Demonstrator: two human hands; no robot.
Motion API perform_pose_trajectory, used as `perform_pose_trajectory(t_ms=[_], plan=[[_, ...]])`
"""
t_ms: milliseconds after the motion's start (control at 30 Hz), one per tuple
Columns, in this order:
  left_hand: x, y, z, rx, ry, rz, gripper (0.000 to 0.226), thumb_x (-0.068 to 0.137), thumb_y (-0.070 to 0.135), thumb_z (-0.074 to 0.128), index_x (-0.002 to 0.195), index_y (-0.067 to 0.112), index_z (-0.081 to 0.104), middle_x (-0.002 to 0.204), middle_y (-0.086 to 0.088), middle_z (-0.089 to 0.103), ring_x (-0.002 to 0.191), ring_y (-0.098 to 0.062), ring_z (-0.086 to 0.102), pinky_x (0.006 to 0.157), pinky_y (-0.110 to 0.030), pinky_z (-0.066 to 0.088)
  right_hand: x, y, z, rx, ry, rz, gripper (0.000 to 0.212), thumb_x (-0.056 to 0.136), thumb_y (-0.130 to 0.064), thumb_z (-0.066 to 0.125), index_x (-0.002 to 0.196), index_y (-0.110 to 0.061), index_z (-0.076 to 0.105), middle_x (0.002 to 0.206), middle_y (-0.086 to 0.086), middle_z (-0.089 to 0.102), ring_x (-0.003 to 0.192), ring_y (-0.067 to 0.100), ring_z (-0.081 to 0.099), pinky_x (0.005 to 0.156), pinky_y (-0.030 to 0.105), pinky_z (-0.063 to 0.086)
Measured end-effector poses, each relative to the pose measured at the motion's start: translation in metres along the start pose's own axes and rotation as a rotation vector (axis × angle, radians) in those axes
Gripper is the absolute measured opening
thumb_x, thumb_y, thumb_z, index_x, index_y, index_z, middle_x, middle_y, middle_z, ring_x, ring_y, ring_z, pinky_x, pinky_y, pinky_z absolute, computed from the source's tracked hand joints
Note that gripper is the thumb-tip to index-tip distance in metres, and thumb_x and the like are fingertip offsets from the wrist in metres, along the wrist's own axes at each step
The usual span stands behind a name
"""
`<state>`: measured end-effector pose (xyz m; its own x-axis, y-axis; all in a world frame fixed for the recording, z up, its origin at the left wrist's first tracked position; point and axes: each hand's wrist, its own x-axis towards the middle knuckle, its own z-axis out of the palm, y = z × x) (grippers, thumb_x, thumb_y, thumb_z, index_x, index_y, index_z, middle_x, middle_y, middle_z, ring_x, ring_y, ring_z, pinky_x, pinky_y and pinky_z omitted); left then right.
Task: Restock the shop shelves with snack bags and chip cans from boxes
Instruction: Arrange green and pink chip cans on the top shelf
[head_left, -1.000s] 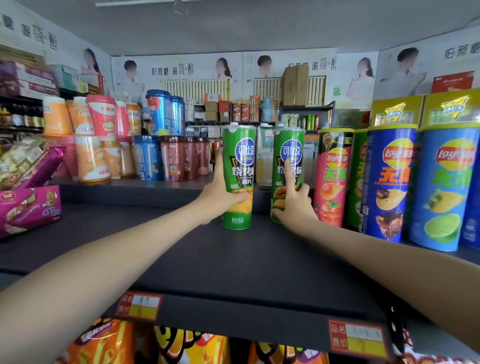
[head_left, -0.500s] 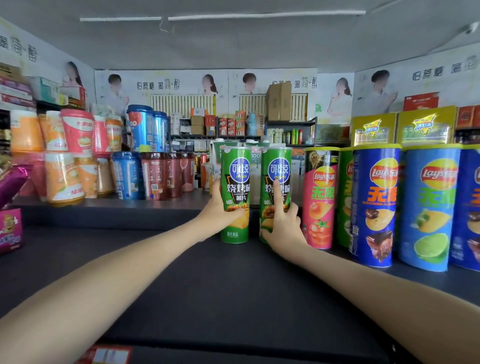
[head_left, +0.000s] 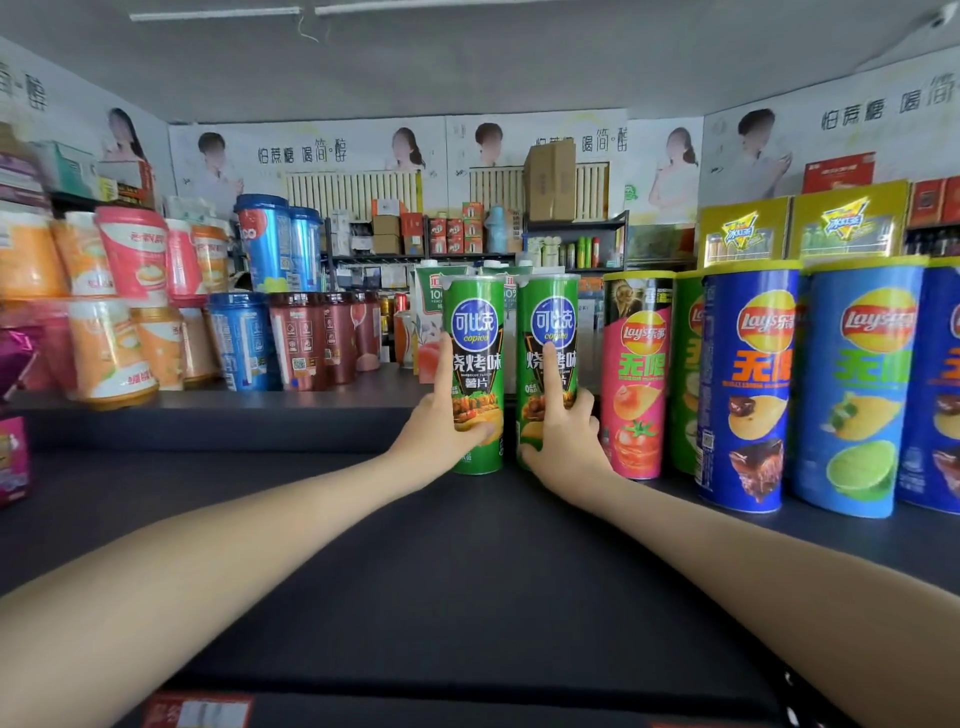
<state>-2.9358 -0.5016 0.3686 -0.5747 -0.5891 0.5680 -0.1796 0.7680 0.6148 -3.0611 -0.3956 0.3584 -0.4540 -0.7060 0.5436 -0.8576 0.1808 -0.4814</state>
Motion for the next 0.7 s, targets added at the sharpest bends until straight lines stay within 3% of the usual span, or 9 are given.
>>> perform_pose_trajectory(t_ms=[300, 433, 600, 700], plan=[[-0.008, 0.003, -0.006, 0.003, -0.006, -0.033, 0.112, 0.087, 0.019, 0.072, 0.133, 0.057, -0.022, 0.145, -0.002, 0.045, 0.121, -0.019, 0.055, 0.09, -0.027, 0.044, -0.008, -0.003, -0.009, -0.016, -0.002, 0.006, 0.11, 0.088, -0.015, 0.066, 0.146, -0.043, -0.023, 0.136, 0.018, 0.024, 0.12, 0.045, 0.041, 0.098, 0.046, 0.037], [-0.012, 0.009, -0.004, 0.012, 0.007, -0.049, 0.115, 0.087, 0.02, 0.071, 0.124, 0.067, -0.026, 0.143, -0.006, 0.047, 0.118, -0.021, 0.057, 0.099, -0.037, 0.047, -0.012, -0.004, -0.013, -0.019, -0.009, -0.008, 0.108, 0.089, -0.016, 0.065, 0.144, -0.045, -0.024, 0.139, 0.018, 0.023, 0.122, 0.047, 0.041, 0.099, 0.047, 0.036], [-0.02, 0.021, -0.009, 0.045, -0.016, -0.186, 0.118, 0.084, 0.026, 0.073, 0.143, 0.05, -0.027, 0.136, -0.011, 0.048, 0.109, -0.024, 0.058, 0.088, -0.031, 0.047, -0.023, -0.014, -0.02, -0.072, -0.054, 0.064, 0.103, 0.091, -0.025, 0.063, 0.147, -0.041, -0.023, 0.154, 0.018, 0.009, 0.133, 0.048, 0.03, 0.105, 0.05, 0.032], [-0.038, 0.038, -0.025, 0.047, -0.085, -0.25, 0.103, 0.087, 0.028, 0.07, 0.152, 0.043, -0.008, 0.136, -0.009, 0.048, 0.1, -0.019, 0.055, 0.08, -0.026, 0.044, -0.034, -0.027, -0.03, -0.051, -0.03, 0.091, 0.095, 0.089, -0.024, 0.061, 0.153, -0.03, -0.009, 0.15, 0.018, 0.018, 0.133, 0.045, 0.03, 0.107, 0.048, 0.03]])
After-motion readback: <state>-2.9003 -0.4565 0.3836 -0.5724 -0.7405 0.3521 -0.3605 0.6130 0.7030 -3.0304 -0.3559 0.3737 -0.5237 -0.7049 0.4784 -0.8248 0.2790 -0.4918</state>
